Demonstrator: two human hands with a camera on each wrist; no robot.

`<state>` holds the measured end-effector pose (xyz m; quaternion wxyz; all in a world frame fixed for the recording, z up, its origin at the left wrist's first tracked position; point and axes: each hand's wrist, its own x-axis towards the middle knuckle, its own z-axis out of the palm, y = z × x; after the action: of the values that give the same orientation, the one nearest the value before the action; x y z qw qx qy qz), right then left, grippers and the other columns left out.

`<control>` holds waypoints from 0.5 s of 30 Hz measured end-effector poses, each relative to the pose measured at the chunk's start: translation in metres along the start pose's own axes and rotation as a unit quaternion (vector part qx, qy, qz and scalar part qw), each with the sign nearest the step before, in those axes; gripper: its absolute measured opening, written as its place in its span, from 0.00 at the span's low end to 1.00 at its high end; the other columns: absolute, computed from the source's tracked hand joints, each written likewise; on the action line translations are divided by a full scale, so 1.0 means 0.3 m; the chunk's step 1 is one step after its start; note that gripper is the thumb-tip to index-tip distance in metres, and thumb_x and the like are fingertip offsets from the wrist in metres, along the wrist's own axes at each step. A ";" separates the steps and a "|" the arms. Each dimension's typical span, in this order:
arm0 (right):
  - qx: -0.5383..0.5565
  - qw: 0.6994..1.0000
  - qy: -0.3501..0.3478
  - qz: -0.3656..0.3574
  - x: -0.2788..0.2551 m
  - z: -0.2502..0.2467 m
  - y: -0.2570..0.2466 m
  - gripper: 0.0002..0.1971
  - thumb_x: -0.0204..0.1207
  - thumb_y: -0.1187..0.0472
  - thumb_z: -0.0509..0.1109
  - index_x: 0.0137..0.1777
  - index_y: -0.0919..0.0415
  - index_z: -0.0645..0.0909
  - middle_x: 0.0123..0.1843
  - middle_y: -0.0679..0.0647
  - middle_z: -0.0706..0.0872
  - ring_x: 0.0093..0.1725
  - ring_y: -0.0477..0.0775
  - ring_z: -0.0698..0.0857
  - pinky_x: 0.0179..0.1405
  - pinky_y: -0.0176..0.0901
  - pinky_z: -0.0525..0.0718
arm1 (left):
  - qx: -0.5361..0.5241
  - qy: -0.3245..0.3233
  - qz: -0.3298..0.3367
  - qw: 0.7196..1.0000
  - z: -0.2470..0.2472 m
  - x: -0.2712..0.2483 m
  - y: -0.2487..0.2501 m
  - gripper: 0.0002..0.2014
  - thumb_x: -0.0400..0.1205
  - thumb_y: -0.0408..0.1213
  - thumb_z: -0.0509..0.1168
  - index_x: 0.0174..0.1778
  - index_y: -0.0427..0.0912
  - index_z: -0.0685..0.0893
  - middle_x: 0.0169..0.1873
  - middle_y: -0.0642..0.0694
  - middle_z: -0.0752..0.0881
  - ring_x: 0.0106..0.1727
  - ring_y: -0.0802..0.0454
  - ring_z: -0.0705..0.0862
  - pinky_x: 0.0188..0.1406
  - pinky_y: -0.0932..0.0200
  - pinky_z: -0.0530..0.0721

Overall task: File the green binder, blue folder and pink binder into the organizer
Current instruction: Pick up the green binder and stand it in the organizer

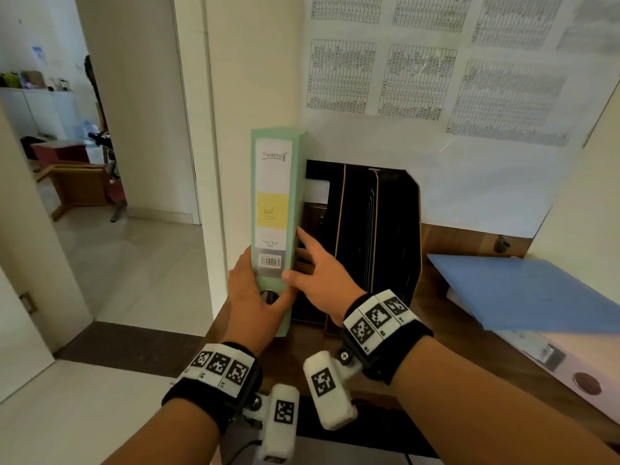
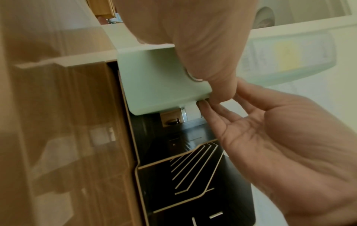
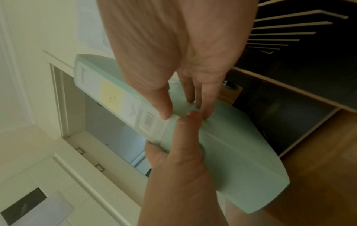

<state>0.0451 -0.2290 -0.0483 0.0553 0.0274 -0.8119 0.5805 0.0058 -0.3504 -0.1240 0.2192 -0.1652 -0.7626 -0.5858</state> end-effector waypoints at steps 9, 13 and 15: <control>-0.072 0.995 0.058 0.035 0.049 0.016 0.014 0.36 0.81 0.61 0.67 0.85 0.44 0.56 0.56 0.53 0.80 0.56 0.56 0.84 0.61 0.55 0.86 | 0.011 -0.041 -0.049 0.998 0.016 0.051 -0.048 0.43 0.70 0.44 0.76 0.79 0.57 0.62 0.70 0.52 0.77 0.71 0.54 0.78 0.66 0.45 0.83; -0.066 0.996 0.037 0.051 0.051 0.012 -0.002 0.36 0.81 0.60 0.67 0.86 0.47 0.55 0.70 0.56 0.79 0.68 0.57 0.81 0.70 0.51 0.81 | 0.018 -0.033 -0.055 0.998 0.020 0.078 -0.049 0.41 0.73 0.41 0.75 0.79 0.55 0.62 0.68 0.51 0.79 0.66 0.54 0.81 0.62 0.49 0.85; -0.054 0.996 0.029 0.058 0.052 0.011 -0.005 0.35 0.81 0.60 0.67 0.86 0.48 0.56 0.74 0.56 0.77 0.72 0.56 0.78 0.73 0.50 0.78 | 0.021 -0.030 -0.057 0.998 0.018 0.089 -0.057 0.39 0.72 0.42 0.75 0.78 0.57 0.63 0.66 0.51 0.79 0.66 0.53 0.81 0.63 0.48 0.84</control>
<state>0.0295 -0.2322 -0.0461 0.0467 -0.0395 -0.8405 0.5383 -0.0261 -0.3498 -0.1250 0.1655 -0.1345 -0.7889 -0.5763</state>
